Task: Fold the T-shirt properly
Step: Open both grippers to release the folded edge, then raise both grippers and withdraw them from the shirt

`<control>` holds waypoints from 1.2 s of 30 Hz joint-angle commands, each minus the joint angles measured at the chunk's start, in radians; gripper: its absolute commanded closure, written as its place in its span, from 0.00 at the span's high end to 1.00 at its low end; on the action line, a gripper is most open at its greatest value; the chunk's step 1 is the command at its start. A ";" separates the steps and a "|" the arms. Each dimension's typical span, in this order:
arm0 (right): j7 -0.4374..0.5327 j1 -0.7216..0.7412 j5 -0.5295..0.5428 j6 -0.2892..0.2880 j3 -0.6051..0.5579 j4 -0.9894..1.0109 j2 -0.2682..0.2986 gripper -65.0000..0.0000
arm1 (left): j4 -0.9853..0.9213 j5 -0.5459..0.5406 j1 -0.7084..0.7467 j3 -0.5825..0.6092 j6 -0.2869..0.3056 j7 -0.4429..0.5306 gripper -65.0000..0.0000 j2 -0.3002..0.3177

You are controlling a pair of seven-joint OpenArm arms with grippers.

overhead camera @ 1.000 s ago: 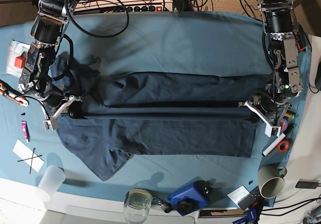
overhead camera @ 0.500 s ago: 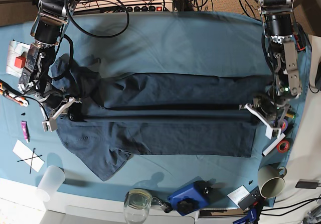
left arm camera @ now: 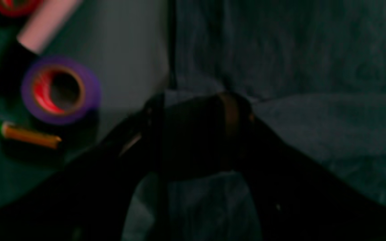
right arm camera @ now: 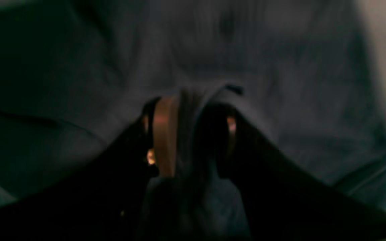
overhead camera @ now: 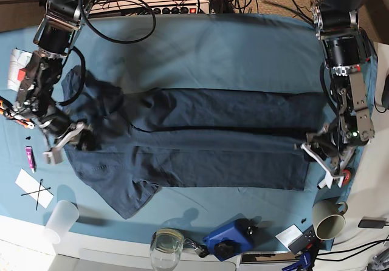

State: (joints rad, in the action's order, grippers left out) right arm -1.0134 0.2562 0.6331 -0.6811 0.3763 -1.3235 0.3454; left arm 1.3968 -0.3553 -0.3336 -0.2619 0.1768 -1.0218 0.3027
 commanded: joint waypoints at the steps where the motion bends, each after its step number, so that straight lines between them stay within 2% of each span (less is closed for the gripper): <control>1: 0.013 0.024 0.022 -0.006 0.017 -0.042 0.020 0.29 | 0.020 -0.003 -0.037 -0.003 -0.001 0.002 0.37 0.014; 6: -0.074 0.023 0.021 -0.006 0.031 -0.089 0.020 0.29 | 0.020 -0.003 -0.051 -0.003 -0.001 -0.051 0.37 0.013; 12: -0.076 0.018 0.021 -0.005 0.031 -0.089 0.020 0.29 | 0.020 -0.003 -0.050 -0.003 -0.001 -0.070 0.37 0.014; 15: -0.081 0.018 0.029 -0.002 0.032 -0.091 0.021 0.29 | 0.035 -0.024 -0.052 -0.003 -0.001 -0.129 0.37 0.026; 19: -0.113 0.018 0.103 -0.003 0.066 -0.104 0.023 0.29 | 0.083 -0.091 -0.051 -0.003 0.000 -0.177 0.37 0.080; 26: -0.174 0.013 0.164 -0.003 0.247 -0.143 0.032 0.29 | 0.137 -0.181 -0.034 -0.003 0.008 -0.210 0.37 0.208; 28: -0.194 0.008 0.174 -0.004 0.279 -0.143 0.046 0.29 | 0.150 -0.181 -0.025 -0.003 0.031 -0.217 0.37 0.241; 36: -0.279 -0.041 0.190 -0.004 0.301 -0.143 0.127 0.30 | 0.191 -0.213 0.035 -0.005 0.031 -0.225 0.37 0.333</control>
State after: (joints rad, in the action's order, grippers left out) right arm -1.3098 0.1986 0.7998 -0.6807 0.6731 -1.4494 0.4465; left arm 1.5719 -0.5625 -0.2783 -0.2611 0.2096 -1.2533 0.6113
